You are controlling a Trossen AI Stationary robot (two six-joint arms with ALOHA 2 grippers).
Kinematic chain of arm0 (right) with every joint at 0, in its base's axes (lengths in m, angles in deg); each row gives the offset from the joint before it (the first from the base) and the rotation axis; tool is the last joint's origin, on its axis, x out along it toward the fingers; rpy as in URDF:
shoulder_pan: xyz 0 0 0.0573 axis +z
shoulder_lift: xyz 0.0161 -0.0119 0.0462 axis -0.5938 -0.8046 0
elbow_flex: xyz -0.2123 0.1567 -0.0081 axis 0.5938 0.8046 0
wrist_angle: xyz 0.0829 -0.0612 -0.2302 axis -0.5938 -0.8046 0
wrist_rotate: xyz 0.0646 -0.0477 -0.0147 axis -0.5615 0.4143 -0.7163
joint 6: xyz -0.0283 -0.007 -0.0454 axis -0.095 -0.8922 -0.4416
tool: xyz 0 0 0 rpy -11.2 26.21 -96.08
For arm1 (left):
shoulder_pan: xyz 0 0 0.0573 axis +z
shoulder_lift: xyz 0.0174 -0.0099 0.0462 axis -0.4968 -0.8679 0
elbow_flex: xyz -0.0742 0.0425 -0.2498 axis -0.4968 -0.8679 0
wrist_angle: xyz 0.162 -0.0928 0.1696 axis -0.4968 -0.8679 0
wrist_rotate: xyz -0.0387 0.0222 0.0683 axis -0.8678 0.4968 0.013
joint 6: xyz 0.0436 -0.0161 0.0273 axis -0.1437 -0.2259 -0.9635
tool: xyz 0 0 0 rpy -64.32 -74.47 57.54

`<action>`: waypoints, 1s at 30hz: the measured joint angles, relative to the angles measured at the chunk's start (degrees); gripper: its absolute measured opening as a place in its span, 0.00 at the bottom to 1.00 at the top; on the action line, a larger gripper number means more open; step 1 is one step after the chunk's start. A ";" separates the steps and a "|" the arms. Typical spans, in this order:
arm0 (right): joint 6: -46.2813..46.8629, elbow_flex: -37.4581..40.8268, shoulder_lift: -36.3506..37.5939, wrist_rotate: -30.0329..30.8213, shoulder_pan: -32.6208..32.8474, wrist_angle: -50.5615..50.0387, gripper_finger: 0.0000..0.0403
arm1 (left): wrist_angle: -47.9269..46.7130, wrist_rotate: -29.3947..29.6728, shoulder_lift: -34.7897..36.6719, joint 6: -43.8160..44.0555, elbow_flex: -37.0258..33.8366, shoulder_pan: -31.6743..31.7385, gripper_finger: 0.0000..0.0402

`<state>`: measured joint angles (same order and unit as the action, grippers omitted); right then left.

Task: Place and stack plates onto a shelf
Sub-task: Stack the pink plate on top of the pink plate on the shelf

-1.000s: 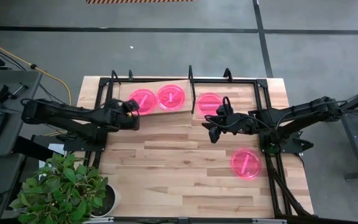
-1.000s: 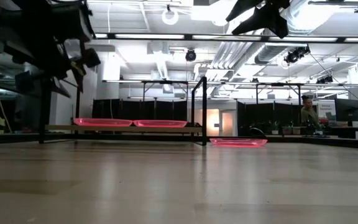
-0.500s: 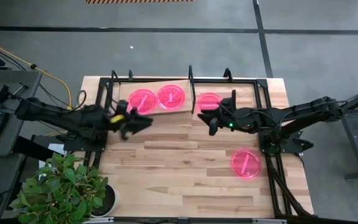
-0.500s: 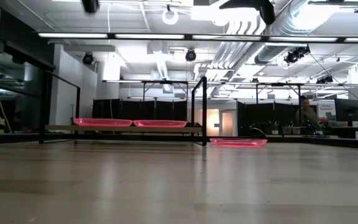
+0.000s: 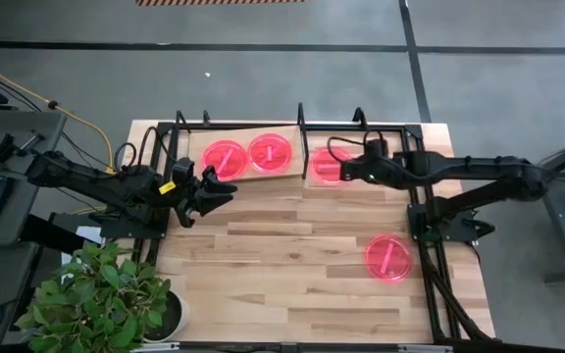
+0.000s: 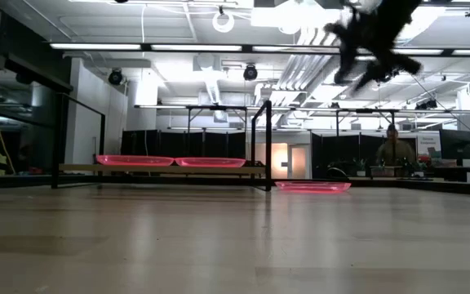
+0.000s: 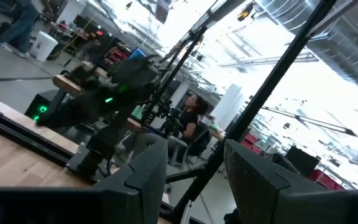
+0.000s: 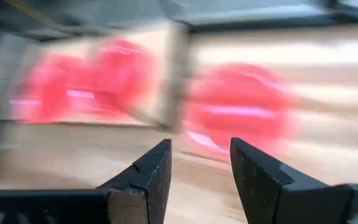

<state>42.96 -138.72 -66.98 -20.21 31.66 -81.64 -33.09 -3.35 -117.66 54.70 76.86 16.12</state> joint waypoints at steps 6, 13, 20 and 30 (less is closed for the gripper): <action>1.57 13.65 -0.26 -9.77 -6.57 5.71 0.36 | -0.02 -0.13 0.00 0.50 0.00 0.00 0.37; 10.02 31.30 -0.80 -5.81 -11.96 35.73 0.36 | 0.02 1.35 0.00 0.51 0.00 0.00 0.37; 11.17 34.95 -6.36 -1.45 -18.36 42.17 0.36 | 0.05 3.48 0.00 0.52 0.00 0.04 0.37; 4.92 34.90 -21.77 -6.11 -24.59 62.36 0.36 | 0.54 6.49 0.00 0.96 0.00 0.11 0.37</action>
<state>47.87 -103.82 -88.75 -26.32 7.07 -19.27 -32.55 3.14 -117.66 55.66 76.86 16.23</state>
